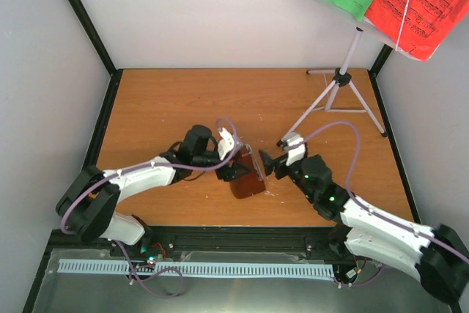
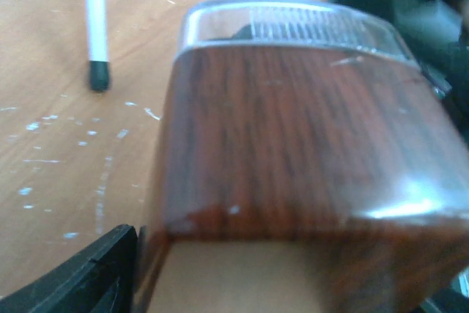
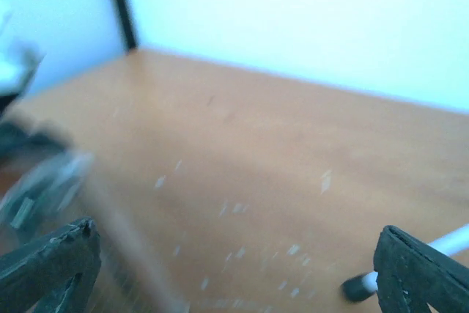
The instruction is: Pack up the instrument practice props
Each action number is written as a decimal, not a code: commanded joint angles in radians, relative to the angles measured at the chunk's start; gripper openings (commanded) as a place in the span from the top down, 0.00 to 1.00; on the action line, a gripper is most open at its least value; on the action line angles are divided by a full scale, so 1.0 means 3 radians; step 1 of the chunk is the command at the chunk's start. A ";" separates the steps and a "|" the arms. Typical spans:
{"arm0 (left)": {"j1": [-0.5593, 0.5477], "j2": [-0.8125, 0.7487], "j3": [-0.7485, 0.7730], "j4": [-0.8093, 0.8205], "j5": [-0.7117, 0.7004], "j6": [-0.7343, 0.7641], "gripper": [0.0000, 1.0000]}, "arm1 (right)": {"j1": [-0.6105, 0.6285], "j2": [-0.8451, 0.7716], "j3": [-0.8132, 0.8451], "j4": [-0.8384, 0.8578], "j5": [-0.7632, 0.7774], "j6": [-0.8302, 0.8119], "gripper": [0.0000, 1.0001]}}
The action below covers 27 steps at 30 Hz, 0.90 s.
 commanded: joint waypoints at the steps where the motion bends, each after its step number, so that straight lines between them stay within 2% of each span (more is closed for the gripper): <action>1: -0.0449 -0.0359 -0.0219 -0.0122 -0.0341 0.0113 0.51 | 0.0006 -0.0637 -0.0004 -0.0200 0.1024 0.0005 0.00; 6: -0.1005 -0.0512 -0.0319 -0.0126 -0.0620 0.0209 0.52 | -0.0002 -0.0950 -0.0055 -0.0373 0.1463 0.0067 0.00; 12: -0.1294 -0.0436 -0.0217 -0.0332 -0.0889 0.0290 0.47 | 0.0000 -0.0988 -0.0131 -0.0385 0.1315 0.0226 0.00; 13: -0.1295 -0.0436 -0.0211 -0.0341 -0.0924 0.0288 0.44 | 0.0000 -0.0963 -0.0129 -0.0384 0.1268 0.0246 0.00; 16: -0.1296 -0.0484 -0.0212 -0.0315 -0.1021 0.0238 0.15 | 0.0000 -0.0869 -0.0089 -0.0417 0.1168 0.0339 0.00; 17: -0.1296 -0.0523 -0.0224 -0.0296 -0.1035 0.0215 0.10 | 0.0000 -0.0851 -0.0079 -0.0433 0.1152 0.0373 0.00; 21: -0.1296 -0.0779 -0.0287 -0.0186 -0.0978 0.0041 0.01 | 0.0000 -0.0822 -0.0058 -0.0485 0.1126 0.0444 0.00; 27: -0.1297 -0.1358 -0.0165 -0.0016 -0.0765 -0.0416 0.01 | -0.0005 -0.0932 0.0122 -0.0731 0.1307 0.0413 0.00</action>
